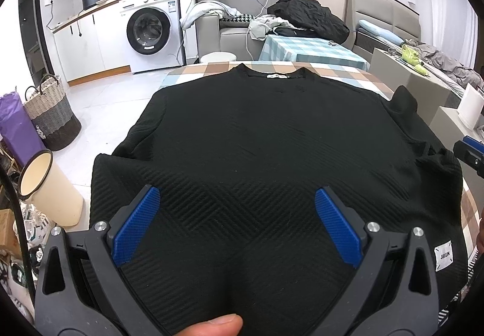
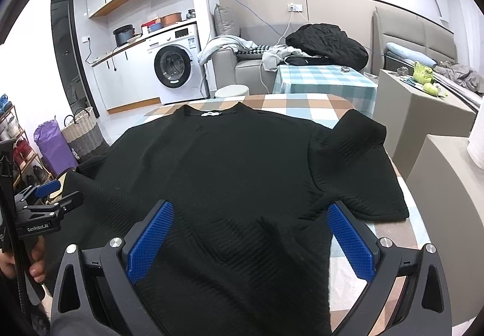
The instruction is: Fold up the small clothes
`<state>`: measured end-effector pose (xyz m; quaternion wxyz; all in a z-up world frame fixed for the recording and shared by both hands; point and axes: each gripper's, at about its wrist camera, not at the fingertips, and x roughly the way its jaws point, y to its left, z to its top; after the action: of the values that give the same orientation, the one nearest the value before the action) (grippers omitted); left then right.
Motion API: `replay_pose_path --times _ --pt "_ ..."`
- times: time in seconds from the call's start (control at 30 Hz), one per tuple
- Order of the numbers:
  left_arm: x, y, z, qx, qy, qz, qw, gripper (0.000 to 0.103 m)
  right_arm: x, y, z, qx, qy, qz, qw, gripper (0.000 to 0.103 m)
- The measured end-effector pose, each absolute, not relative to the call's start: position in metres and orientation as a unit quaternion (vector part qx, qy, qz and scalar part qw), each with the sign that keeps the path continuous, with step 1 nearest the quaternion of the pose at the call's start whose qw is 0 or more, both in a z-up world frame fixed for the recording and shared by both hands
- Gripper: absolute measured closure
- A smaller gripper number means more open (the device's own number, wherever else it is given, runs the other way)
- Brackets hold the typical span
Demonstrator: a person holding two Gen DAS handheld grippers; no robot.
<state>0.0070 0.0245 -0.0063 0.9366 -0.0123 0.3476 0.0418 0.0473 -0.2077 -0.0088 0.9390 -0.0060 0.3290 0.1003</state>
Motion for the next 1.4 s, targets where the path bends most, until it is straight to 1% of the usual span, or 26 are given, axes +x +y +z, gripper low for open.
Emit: replay_pose_path --times 0.5,0.93,1.0,1.17,1.3,1.37,1.4 --pt "-0.002 0.032 0.003 -0.012 0.342 0.06 0.938 0.001 0.049 -0.208 -0.008 0.001 0.339 0.104 0.935 0.0" --pt "0.018 0.053 0.005 -0.025 0.349 0.07 0.934 0.001 0.073 -0.233 -0.013 0.028 0.375 0.066 0.924 0.001" --pt "0.023 0.056 0.004 -0.026 0.351 0.074 0.933 0.001 0.077 -0.241 -0.016 0.041 0.383 0.058 0.921 0.003" --pt "0.032 0.065 0.003 -0.033 0.354 0.082 0.931 0.001 0.085 -0.282 -0.024 0.094 0.402 0.001 0.911 0.004" --pt "0.041 0.07 -0.002 -0.038 0.359 0.088 0.929 0.001 0.088 -0.328 -0.034 0.151 0.419 -0.046 0.894 0.015" --pt "0.047 0.072 -0.005 -0.041 0.363 0.088 0.927 0.001 0.091 -0.344 -0.038 0.158 0.422 -0.07 0.89 0.018" --pt "0.05 0.072 -0.007 -0.041 0.365 0.089 0.926 0.001 0.093 -0.351 -0.039 0.162 0.422 -0.082 0.888 0.021"
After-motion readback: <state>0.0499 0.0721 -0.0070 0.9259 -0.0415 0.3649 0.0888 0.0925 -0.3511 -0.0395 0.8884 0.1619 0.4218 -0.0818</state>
